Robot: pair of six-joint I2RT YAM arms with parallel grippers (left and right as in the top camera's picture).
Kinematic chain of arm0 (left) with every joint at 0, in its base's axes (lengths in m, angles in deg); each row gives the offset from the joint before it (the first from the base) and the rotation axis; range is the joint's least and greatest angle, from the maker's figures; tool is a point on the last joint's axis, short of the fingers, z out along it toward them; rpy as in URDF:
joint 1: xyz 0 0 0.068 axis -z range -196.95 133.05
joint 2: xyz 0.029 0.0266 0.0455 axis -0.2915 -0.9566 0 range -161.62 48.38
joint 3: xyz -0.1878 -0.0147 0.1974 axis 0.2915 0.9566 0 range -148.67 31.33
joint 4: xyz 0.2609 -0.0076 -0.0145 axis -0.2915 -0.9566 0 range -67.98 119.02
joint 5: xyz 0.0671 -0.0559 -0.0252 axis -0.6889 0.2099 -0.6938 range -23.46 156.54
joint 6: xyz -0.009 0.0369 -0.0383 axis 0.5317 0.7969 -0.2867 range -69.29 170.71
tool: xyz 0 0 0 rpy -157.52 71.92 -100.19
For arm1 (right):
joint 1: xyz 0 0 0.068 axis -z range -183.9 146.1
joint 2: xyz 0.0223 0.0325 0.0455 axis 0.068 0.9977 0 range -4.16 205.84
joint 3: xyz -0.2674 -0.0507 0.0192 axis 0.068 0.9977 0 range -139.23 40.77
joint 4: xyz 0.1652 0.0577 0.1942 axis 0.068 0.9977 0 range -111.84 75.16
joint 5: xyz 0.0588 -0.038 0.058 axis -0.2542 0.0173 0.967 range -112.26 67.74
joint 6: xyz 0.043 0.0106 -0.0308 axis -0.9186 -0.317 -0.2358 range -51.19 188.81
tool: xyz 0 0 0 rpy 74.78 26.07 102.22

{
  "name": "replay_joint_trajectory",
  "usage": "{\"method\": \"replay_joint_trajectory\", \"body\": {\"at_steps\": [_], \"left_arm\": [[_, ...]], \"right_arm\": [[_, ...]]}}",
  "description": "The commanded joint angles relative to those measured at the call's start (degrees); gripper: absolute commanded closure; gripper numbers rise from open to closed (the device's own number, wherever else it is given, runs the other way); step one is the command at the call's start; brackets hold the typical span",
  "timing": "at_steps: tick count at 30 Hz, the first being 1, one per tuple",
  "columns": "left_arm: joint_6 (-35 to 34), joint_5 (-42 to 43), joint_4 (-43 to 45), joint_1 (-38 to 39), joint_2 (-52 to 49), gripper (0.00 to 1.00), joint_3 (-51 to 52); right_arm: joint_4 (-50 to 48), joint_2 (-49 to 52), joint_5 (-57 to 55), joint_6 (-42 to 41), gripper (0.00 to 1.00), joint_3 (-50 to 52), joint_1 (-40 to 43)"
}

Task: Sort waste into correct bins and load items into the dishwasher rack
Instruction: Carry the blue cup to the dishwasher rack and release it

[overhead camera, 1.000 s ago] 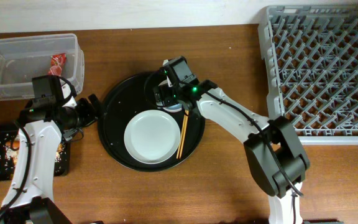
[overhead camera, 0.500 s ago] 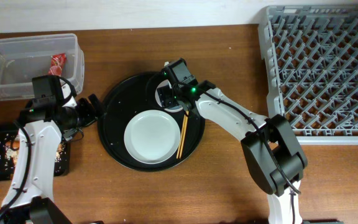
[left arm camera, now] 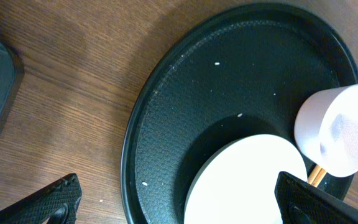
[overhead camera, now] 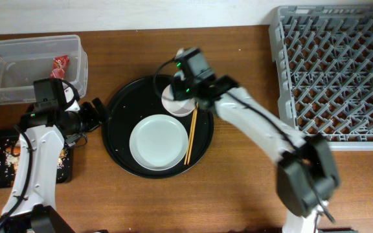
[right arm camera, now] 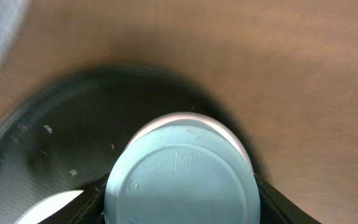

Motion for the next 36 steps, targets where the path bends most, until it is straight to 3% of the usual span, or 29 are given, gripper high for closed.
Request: {"method": "replay_joint_trajectory", "body": {"at_steps": [1, 7, 15, 20, 21, 25, 31, 36], "left_arm": [[0.9, -0.2, 0.1, 0.1, -0.2, 0.01, 0.0], [0.9, -0.2, 0.1, 0.1, -0.2, 0.01, 0.0], [0.9, -0.2, 0.1, 0.1, -0.2, 0.01, 0.0], [0.9, -0.2, 0.1, 0.1, -0.2, 0.01, 0.0], [0.9, -0.2, 0.1, 0.1, -0.2, 0.01, 0.0], [0.9, -0.2, 0.1, 0.1, -0.2, 0.01, 0.0], [0.9, -0.2, 0.1, 0.1, -0.2, 0.01, 0.0], [0.9, -0.2, 0.1, 0.1, -0.2, 0.01, 0.0]], "right_arm": [[2.6, -10.8, -0.8, -0.2, 0.43, -3.5, 8.0], [8.9, -20.4, -0.7, -0.2, 0.43, -3.5, 33.8], [13.2, -14.6, 2.4, 1.3, 0.43, -3.4, 61.2], [11.7, -8.5, 6.0, 2.6, 0.38, -3.4, 65.7], [11.4, -6.5, 6.0, 2.8, 0.28, -3.4, 65.9], [11.1, -4.1, 6.0, 2.8, 0.17, -3.4, 65.5], [12.0, -5.5, 7.6, 4.1, 0.15, -4.4, 65.3], [10.8, -11.6, 25.0, 3.1, 0.14, -5.7, 64.7]]}}
